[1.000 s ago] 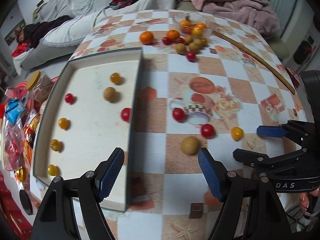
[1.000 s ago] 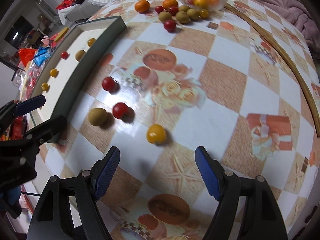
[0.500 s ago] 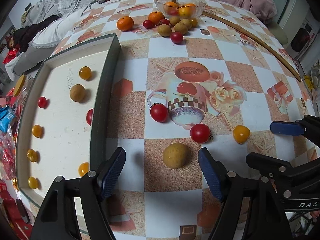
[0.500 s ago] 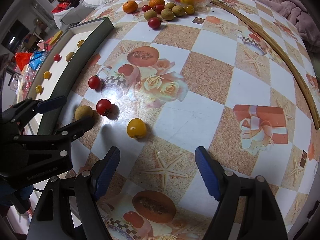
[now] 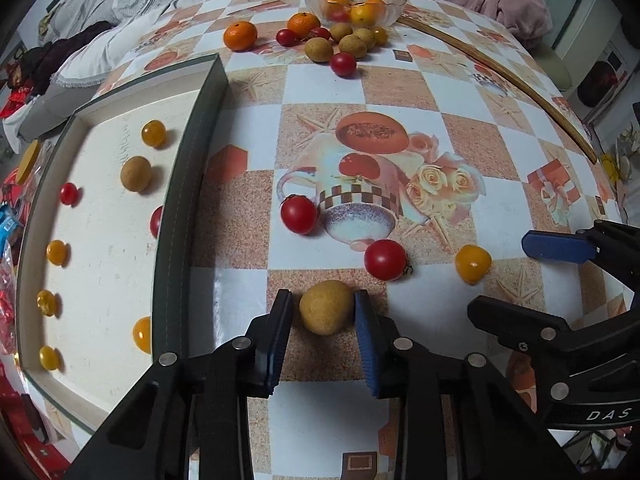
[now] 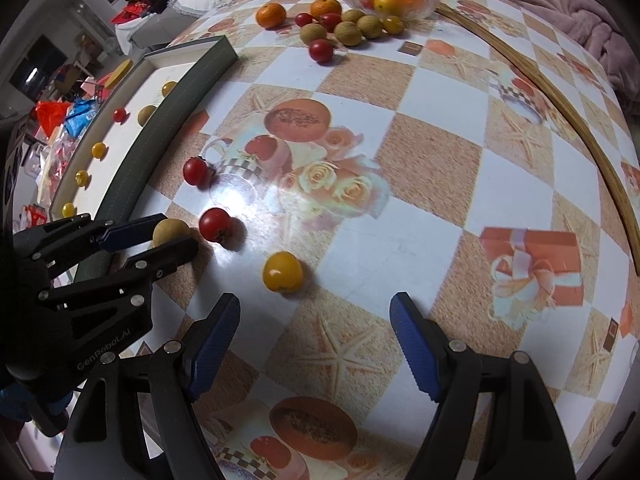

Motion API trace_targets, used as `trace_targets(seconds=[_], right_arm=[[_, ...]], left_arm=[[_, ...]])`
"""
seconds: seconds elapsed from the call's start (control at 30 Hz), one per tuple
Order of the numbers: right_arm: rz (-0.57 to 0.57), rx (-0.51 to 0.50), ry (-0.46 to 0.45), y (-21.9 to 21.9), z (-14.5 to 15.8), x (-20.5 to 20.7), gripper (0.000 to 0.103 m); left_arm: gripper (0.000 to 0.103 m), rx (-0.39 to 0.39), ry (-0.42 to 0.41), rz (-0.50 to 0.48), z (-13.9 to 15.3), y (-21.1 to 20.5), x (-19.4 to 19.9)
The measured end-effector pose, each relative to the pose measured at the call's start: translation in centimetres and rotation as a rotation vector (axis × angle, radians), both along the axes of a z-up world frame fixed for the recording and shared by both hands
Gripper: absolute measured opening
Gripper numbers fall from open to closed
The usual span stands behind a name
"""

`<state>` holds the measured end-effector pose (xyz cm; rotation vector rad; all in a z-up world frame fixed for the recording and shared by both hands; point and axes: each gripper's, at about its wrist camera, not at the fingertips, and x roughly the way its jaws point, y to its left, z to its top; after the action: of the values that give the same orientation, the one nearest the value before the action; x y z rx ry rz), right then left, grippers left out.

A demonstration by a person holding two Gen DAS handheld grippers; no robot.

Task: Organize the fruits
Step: 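Grasp a tan round fruit with the left gripper while the right grasps a yellow tomato, then carry both fruits over the white tray and open both grippers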

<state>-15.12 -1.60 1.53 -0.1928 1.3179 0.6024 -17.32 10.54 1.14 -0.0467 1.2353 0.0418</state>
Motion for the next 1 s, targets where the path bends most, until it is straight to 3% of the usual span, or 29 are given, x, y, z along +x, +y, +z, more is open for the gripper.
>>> trace_targets(seconds=[0.07,0.27,0.33,0.57,1.0], right_arm=[[0.017,-0.004,-0.014,0.6,0.0,0.0,0.078],[0.082,-0.026,-0.053,2.4,0.1,-0.1,0.042],[0.091,-0.019,-0.045,2.7,0.1,0.0,0.025],[-0.010,0.054,0.056,0.7,0.1,1.0,0.023],[-0.079,0.064,0.102,-2.3,2.2,1.7,0.023]], left_arm=[[0.033,-0.003,0.002,0.014,0.0,0.3,-0.3],[0.033,-0.005,0.009,0.027,-0.1,0.6,-0.3],[0.033,-0.007,0.009,0.034,-0.1,0.7,-0.3],[0.029,-0.046,0.014,0.061,0.4,1.2,-0.3],[0.029,-0.064,0.025,0.079,3.4,0.5,-0.6]])
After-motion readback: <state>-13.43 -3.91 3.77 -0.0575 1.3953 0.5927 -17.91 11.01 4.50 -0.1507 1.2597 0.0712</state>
